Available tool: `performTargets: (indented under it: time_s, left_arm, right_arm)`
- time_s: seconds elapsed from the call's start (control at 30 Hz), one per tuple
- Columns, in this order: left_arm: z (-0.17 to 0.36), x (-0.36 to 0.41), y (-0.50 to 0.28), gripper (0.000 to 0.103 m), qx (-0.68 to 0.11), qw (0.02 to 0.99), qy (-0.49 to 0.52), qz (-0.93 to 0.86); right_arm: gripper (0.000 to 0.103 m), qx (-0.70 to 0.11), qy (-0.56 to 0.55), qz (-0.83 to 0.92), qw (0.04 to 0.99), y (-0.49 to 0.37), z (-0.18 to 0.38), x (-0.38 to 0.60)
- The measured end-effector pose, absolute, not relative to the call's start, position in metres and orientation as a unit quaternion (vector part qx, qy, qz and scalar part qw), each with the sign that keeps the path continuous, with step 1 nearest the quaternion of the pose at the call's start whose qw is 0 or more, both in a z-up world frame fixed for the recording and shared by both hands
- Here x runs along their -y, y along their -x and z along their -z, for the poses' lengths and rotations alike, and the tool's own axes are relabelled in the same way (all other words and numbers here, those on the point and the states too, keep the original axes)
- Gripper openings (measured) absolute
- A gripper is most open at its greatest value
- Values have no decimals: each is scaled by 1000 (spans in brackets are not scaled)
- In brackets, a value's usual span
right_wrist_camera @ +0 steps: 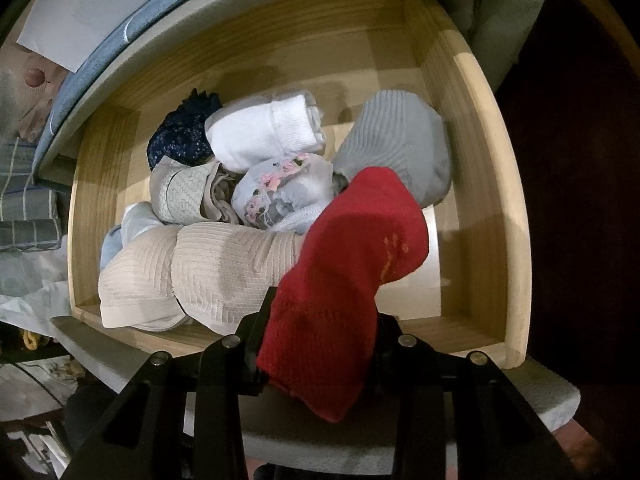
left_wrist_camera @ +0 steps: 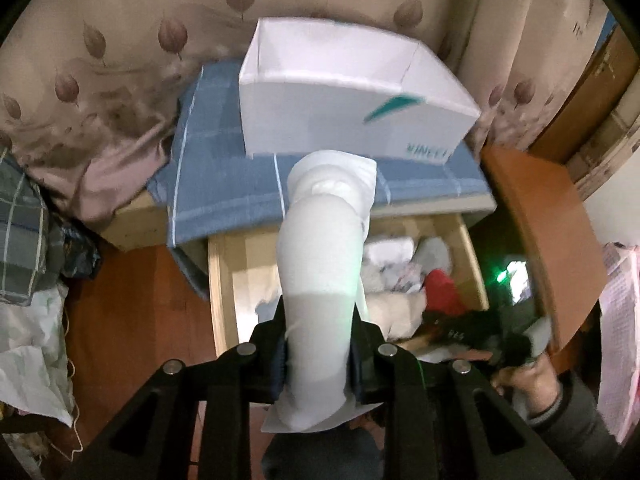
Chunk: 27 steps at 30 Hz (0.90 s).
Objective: Take underwear out of drawer
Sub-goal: 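Carry the white garment with the left tool into the white shoe box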
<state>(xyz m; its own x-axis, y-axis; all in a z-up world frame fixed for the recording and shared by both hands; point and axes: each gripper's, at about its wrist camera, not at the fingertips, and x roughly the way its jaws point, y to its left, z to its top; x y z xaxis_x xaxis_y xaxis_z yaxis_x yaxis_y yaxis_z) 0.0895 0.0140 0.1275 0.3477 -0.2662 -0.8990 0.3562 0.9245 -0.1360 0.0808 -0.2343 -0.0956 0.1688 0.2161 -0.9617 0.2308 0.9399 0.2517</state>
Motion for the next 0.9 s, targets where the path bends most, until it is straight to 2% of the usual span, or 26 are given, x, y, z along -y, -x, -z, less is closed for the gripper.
performTargets:
  time_s: [0.27, 0.43, 0.6, 0.9]
  left_arm:
    - [-197, 0, -134, 24, -456, 871, -49, 175]
    - [-216, 18, -183, 24, -415, 892, -59, 168]
    - [-202, 33, -239, 24, -413, 895, -61, 158]
    - [-128, 56, -313, 24, -463, 873, -64, 137]
  right_arm:
    - [34, -648, -175, 4, 742, -80, 95, 234]
    - [34, -648, -176, 3, 741, -80, 96, 235]
    - [34, -648, -178, 2, 741, -80, 95, 237]
    - [35, -649, -185, -3, 738, -81, 96, 238]
